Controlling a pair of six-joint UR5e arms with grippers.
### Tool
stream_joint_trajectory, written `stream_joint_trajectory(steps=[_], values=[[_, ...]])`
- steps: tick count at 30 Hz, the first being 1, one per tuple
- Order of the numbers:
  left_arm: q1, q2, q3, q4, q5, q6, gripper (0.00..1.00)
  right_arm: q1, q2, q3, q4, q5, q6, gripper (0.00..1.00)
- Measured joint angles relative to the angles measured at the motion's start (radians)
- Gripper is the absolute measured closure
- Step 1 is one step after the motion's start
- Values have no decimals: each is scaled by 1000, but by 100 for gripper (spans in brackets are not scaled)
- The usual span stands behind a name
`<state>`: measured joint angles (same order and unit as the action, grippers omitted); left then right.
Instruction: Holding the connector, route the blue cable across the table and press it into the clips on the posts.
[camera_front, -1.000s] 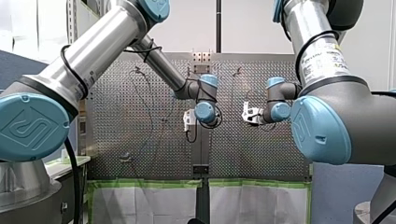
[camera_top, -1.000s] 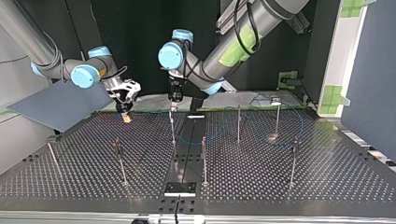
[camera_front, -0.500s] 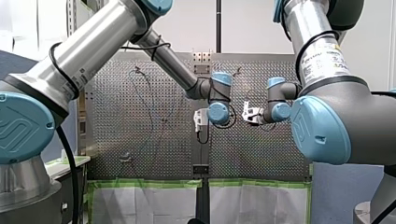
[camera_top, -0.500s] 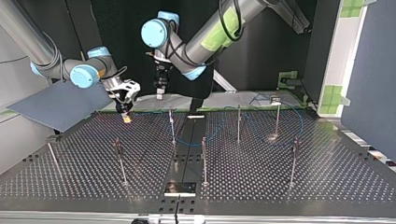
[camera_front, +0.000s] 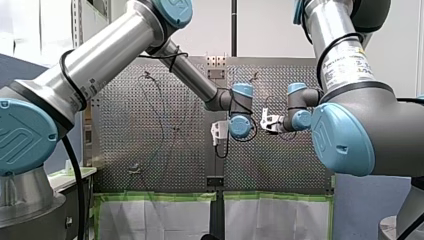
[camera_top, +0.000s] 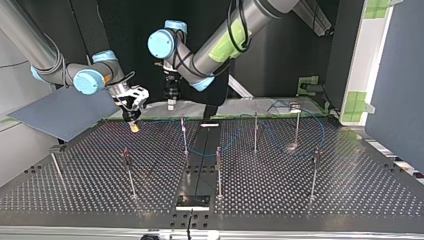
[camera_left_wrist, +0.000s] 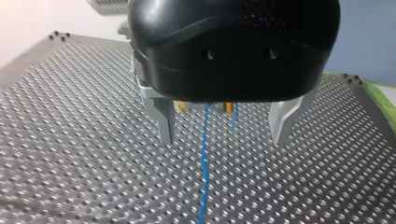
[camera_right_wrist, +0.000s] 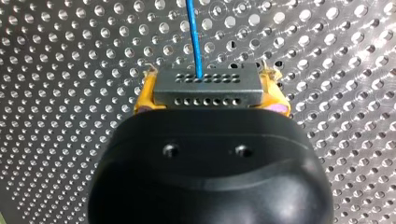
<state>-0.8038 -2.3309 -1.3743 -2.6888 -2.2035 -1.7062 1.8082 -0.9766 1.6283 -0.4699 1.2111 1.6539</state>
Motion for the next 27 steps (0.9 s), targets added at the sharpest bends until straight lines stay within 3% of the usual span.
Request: stream_joint_trajectory(steps=[11,21,27], values=[[20,-95,102,-80,-2,-6,0,0,0,-1,-9,-6,0,100],[-1,-106,195,-68,-24,-15,0,-3,0,-1,-10,-6,0,100],[8,-110,251,-66,-68,-4,0,-4,0,-1,-10,-6,0,100]])
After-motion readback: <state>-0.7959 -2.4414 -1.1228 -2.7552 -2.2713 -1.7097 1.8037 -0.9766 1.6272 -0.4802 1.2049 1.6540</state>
